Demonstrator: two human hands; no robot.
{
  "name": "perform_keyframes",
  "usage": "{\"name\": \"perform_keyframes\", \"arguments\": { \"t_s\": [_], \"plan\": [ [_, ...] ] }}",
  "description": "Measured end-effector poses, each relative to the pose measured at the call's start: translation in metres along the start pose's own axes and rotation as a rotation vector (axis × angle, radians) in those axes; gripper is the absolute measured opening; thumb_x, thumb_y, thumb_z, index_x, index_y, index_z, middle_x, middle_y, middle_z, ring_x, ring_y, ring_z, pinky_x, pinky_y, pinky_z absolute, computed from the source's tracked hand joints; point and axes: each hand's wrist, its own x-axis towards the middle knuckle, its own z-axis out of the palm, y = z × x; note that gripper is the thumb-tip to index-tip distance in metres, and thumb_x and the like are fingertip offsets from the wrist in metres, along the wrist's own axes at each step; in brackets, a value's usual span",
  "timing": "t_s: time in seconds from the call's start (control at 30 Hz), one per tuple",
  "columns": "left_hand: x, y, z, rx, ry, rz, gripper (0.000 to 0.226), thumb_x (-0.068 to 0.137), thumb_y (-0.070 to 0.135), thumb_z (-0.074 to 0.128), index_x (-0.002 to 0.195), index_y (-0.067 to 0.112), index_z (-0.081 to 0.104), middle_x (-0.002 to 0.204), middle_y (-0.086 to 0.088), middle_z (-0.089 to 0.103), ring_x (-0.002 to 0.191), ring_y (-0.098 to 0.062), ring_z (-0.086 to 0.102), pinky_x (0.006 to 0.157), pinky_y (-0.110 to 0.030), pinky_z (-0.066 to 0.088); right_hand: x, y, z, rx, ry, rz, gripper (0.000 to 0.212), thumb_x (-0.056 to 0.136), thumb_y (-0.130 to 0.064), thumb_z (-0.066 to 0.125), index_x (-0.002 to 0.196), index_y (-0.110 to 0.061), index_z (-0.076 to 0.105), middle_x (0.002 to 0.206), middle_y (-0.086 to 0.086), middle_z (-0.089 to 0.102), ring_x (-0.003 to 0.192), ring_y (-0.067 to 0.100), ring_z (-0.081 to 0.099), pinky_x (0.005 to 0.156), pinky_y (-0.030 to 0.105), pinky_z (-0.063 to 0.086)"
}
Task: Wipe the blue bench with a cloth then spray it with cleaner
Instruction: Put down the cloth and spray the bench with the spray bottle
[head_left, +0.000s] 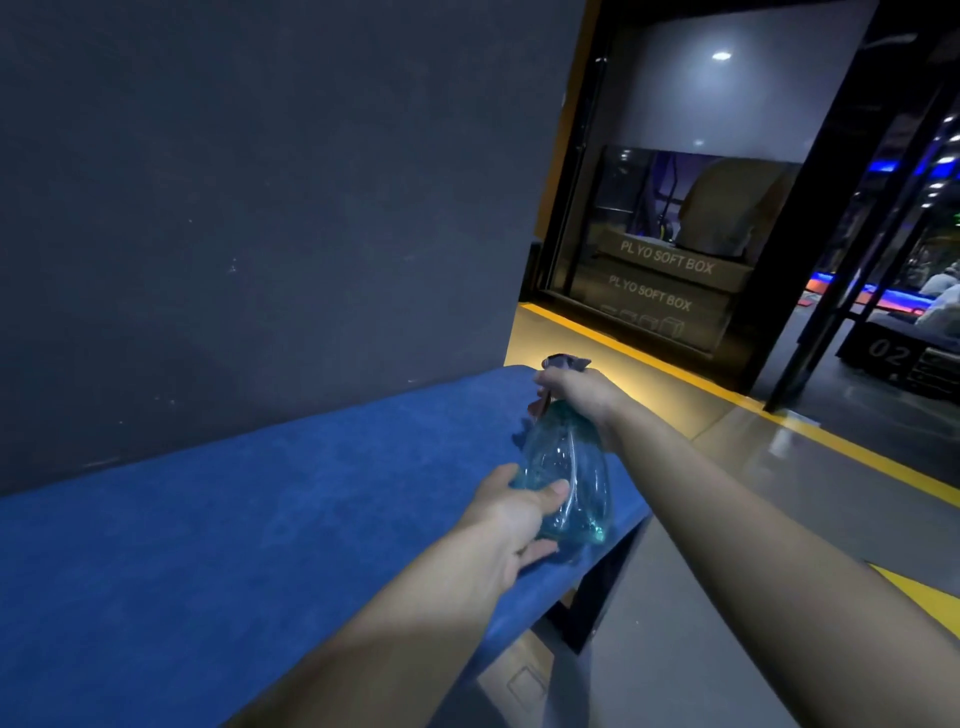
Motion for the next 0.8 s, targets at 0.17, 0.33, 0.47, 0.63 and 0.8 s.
{"name": "perform_keyframes", "arguments": {
  "t_s": [0.17, 0.33, 0.47, 0.63, 0.8],
  "plan": [
    [0.003, 0.005, 0.006, 0.145, -0.111, -0.080, 0.007, 0.091, 0.016, 0.060, 0.098, 0.014, 0.058, 0.103, -0.007, 0.063, 0.102, -0.031, 0.061, 0.084, -0.033, 0.052, 0.005, 0.014, -0.017, -0.100, 0.197, 0.111, 0.036, 0.089, -0.024, 0.051, 0.117, -0.002, 0.052, 0.104, 0.015, 0.059, 0.087, 0.029, 0.059, 0.074, 0.035, 0.046],
    [0.005, -0.006, 0.015, 0.218, -0.188, -0.088, 0.017, 0.094, 0.019, 0.056, 0.110, 0.019, 0.052, 0.118, -0.010, 0.059, 0.097, -0.029, 0.058, 0.082, -0.030, 0.052, -0.001, 0.032, -0.036, -0.113, 0.254, 0.183, 0.040, 0.089, -0.027, 0.053, 0.121, -0.003, 0.050, 0.110, 0.017, 0.059, 0.083, 0.027, 0.055, 0.062, 0.032, 0.041],
    [0.004, -0.022, 0.024, 0.218, -0.227, -0.100, 0.013, 0.095, 0.020, 0.055, 0.108, 0.018, 0.053, 0.114, -0.008, 0.059, 0.097, -0.027, 0.058, 0.081, -0.033, 0.053, -0.010, 0.043, -0.048, -0.140, 0.286, 0.246, 0.038, 0.090, -0.026, 0.052, 0.119, -0.001, 0.050, 0.112, 0.018, 0.059, 0.083, 0.030, 0.058, 0.070, 0.036, 0.047],
    [-0.001, -0.040, 0.016, 0.194, -0.213, -0.112, 0.006, 0.090, 0.020, 0.062, 0.090, 0.025, 0.057, 0.123, -0.006, 0.063, 0.108, -0.028, 0.064, 0.069, -0.027, 0.057, -0.031, 0.050, -0.041, -0.094, 0.218, 0.234, 0.027, 0.091, -0.020, 0.051, 0.107, 0.002, 0.052, 0.079, 0.012, 0.057, 0.058, 0.022, 0.053, 0.052, 0.025, 0.038],
    [-0.007, -0.046, -0.006, 0.162, -0.207, -0.100, 0.037, 0.087, 0.015, 0.066, 0.120, 0.016, 0.050, 0.115, -0.005, 0.062, 0.080, -0.019, 0.065, 0.061, -0.025, 0.058, -0.045, 0.047, -0.021, -0.014, 0.175, 0.154, 0.013, 0.089, -0.017, 0.052, 0.088, -0.005, 0.054, 0.066, 0.010, 0.059, 0.044, 0.017, 0.055, 0.044, 0.021, 0.038]
  ]
}}
